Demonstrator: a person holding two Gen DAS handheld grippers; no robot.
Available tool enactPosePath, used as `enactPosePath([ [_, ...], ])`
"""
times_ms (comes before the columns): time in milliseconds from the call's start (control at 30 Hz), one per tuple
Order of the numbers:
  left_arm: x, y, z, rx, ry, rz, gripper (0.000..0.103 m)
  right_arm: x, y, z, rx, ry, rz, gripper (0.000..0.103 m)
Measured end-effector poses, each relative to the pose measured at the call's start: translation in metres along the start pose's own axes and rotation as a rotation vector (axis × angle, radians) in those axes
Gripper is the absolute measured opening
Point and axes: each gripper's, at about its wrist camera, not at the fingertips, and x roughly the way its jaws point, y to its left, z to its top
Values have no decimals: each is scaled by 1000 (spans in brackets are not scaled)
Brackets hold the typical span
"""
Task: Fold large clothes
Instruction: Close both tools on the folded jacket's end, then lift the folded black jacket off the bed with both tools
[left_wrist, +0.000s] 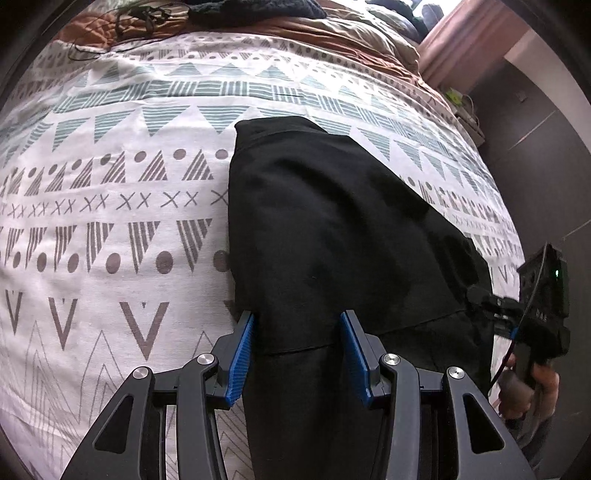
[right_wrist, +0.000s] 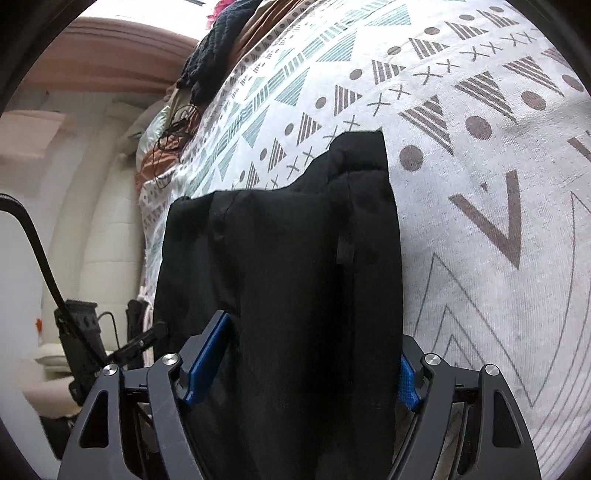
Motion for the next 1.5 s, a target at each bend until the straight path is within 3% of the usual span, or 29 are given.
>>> enactPosePath([
  [33, 1, 1, 0, 0, 3, 4, 48, 1, -1, 2, 0, -4, 0, 73],
  [300, 13, 15, 20, -40, -26, 21, 53, 0, -1, 8, -34, -45, -49, 22],
  [367, 19, 19, 29, -54, -19, 18, 57, -4, 0, 6, -45, -67, -51, 18],
  [500, 28, 23, 41, -75, -17, 18, 58, -7, 4, 6, -62, -66, -64, 20],
  [700, 31, 25, 47, -91, -27, 18, 58, 0, -1, 17, -30, -12, -61, 49],
  [867, 38, 25, 55, -88, -28, 24, 57, 14, 1, 24, -36, 13, -9, 56],
  [933, 38, 27, 55, -102, -37, 27, 50, 17, 3, 27, -32, 4, -5, 46],
  [967, 36, 28, 55, -114, -48, 37, 43, 17, 5, 27, -37, 0, -17, 33],
  [1100, 25, 24, 52, -107, -79, 58, 27, 11, 16, 21, -76, -38, -49, 16],
  [1267, -2, 18, 49, -98, -132, 37, 17, -15, 50, 11, -173, -124, -81, 10],
  [1500, -61, 5, 40, -82, -226, 0, 13, -43, 89, -5, -224, -191, -87, 10],
])
